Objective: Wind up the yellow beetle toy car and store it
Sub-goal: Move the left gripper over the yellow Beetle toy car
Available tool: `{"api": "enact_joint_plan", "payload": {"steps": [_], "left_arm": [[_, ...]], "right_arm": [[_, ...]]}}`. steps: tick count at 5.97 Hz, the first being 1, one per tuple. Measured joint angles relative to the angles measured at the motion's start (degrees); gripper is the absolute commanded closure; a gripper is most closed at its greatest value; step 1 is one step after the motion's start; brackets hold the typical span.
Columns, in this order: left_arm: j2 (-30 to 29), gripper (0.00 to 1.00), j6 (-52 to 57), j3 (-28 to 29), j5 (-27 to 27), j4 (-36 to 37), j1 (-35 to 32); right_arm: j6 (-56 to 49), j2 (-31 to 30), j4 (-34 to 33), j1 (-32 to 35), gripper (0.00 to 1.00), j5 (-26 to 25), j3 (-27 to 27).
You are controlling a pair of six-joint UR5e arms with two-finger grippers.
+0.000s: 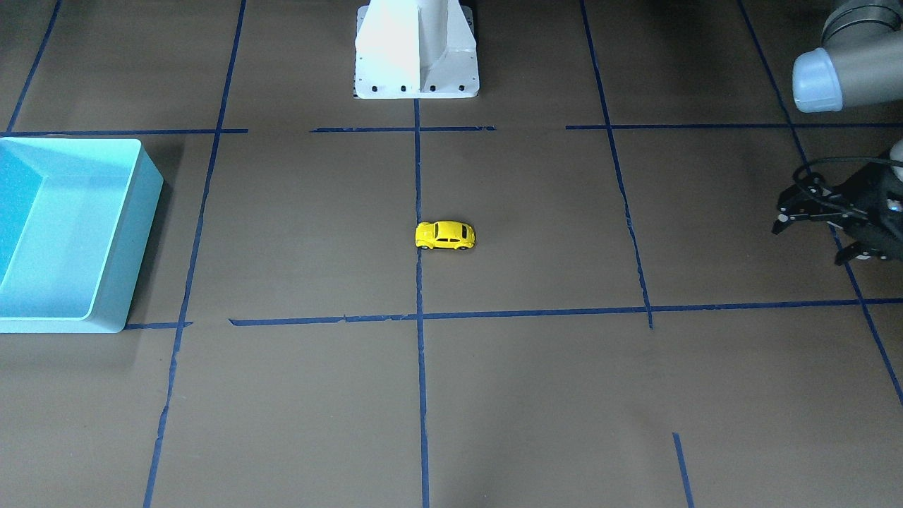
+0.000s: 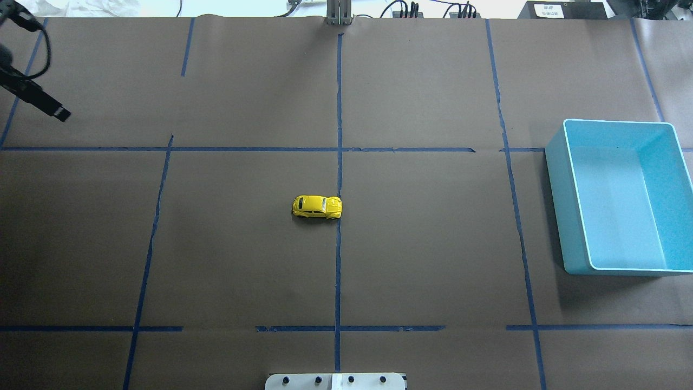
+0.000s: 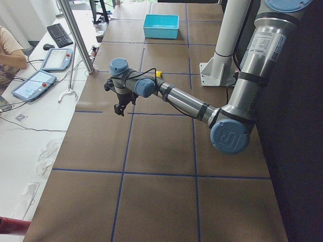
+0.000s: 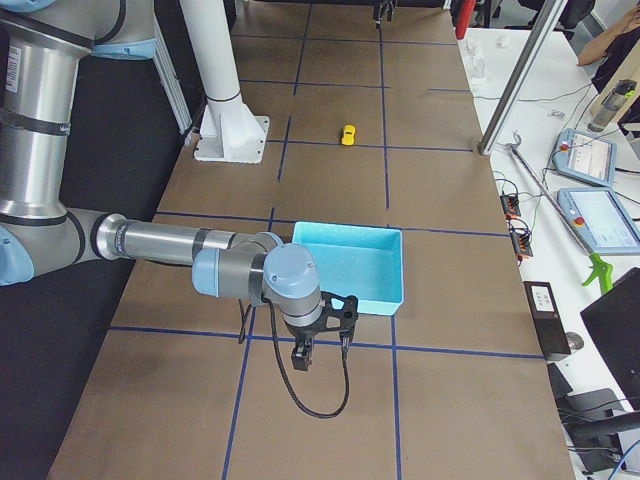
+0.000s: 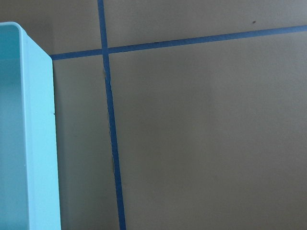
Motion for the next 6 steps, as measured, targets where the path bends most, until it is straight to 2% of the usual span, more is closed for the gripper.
{"api": "enact_joint_plan", "payload": {"steps": [3, 6], "left_arm": [[-7.1, 0.00, 0.1, -5.6, 0.3, -0.1, 15.1], [-18.6, 0.00, 0.1, -4.6, 0.5, 1.9, 24.4]], "right_arm": [[0.0, -0.7, -0.2, 0.5, 0.00, 1.1, 0.0], [0.0, -3.7, -0.1, 3.8, 0.00, 4.9, -0.4]]}}
